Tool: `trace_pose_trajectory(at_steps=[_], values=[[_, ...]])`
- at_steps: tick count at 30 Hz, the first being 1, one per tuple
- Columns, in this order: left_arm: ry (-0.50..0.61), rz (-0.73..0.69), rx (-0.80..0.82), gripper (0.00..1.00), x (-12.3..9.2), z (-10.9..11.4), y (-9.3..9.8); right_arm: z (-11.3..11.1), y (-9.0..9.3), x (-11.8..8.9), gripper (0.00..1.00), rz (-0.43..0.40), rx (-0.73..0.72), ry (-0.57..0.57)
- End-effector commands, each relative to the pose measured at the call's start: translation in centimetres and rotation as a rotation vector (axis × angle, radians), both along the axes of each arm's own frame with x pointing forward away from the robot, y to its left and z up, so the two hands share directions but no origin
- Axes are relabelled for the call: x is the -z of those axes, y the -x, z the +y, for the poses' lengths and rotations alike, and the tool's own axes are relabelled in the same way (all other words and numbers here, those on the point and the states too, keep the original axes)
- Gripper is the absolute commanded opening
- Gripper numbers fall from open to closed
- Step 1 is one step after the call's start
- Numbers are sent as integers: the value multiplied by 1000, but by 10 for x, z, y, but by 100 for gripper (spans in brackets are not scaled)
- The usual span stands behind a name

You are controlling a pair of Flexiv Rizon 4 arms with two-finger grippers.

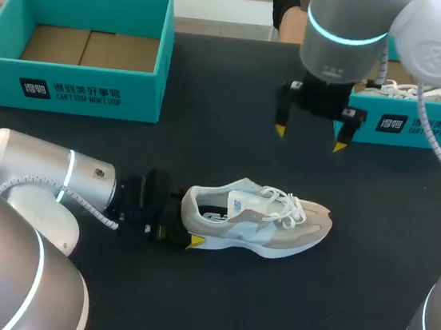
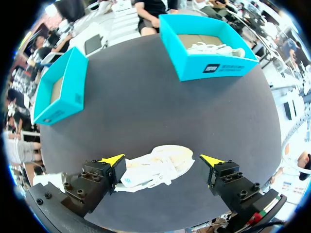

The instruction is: Take the shoe out of the shoebox, open the shoe tongue, remove and reinsert the insole, then place the shoe into the shoebox

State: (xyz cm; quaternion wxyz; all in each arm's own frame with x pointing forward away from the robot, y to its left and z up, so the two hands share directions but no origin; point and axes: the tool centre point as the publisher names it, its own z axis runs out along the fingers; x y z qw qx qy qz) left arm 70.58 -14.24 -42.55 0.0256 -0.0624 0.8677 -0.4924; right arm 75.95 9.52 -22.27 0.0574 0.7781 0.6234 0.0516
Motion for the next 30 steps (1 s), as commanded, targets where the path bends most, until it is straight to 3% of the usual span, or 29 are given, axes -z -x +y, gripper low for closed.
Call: trace_pose_trajectory(at_steps=[1, 5, 23, 25, 30], values=[[-5, 1, -1, 0, 4, 1, -2, 21, 9, 12, 100, 12, -23, 5], [-5, 1, -1, 0, 4, 1, -2, 38, 17, 14, 100, 9, -57, -19], [-5, 1, -1, 0, 4, 1, -2, 38, 17, 14, 100, 9, -57, -19], [-5, 1, -1, 0, 4, 1, -2, 44, 11, 19, 100, 68, -127, 57], [-5, 1, -1, 0, 4, 1, -2, 60, 15, 34, 100, 164, -139, 161]])
